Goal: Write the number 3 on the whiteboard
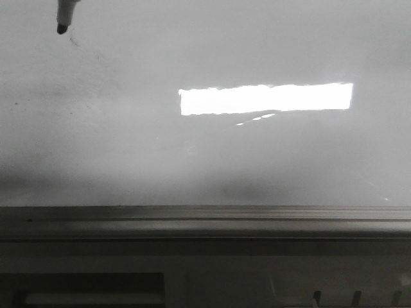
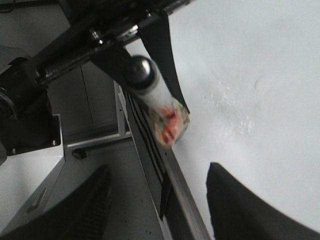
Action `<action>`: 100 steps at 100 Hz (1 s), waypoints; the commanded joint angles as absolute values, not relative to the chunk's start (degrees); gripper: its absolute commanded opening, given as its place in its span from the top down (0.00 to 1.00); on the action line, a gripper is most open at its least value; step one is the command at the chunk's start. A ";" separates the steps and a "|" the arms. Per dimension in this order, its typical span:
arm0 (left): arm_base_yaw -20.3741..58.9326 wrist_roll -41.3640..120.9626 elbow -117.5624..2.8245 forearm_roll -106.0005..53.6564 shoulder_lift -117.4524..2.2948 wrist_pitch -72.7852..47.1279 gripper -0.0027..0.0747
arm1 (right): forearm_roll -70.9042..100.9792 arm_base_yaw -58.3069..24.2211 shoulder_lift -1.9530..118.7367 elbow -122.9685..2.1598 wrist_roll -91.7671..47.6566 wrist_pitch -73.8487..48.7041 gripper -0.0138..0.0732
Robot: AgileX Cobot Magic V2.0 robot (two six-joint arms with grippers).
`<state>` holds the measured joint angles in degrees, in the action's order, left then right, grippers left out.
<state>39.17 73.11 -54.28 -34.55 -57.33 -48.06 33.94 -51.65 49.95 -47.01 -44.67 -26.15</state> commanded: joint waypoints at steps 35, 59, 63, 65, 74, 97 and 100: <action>39.60 73.19 -56.23 -36.64 -56.42 -45.35 0.99 | 35.55 -57.01 55.91 -50.41 -46.58 -8.64 0.31; 39.60 73.19 -56.23 -36.64 -56.42 -45.23 0.99 | 36.31 -57.12 59.29 -53.99 -46.58 -12.97 0.31; 39.60 73.19 -56.23 -36.64 -56.42 -45.23 0.99 | 36.40 -57.12 60.25 -54.68 -46.58 -14.91 0.31; 39.60 73.19 -56.23 -36.64 -56.42 -45.23 0.99 | 36.40 -57.12 60.79 -54.87 -46.58 -15.65 0.32; 39.60 73.19 -56.23 -36.64 -56.42 -45.10 0.99 | 37.54 -57.12 62.54 -55.77 -46.48 -17.39 0.44; 39.49 69.81 -56.23 -36.64 -56.42 -42.65 0.88 | 38.52 -57.12 63.34 -55.78 -46.48 -17.04 0.91; 39.49 69.76 -56.23 -36.64 -56.42 -42.56 0.83 | 38.52 -57.12 63.34 -55.78 -46.48 -16.58 0.91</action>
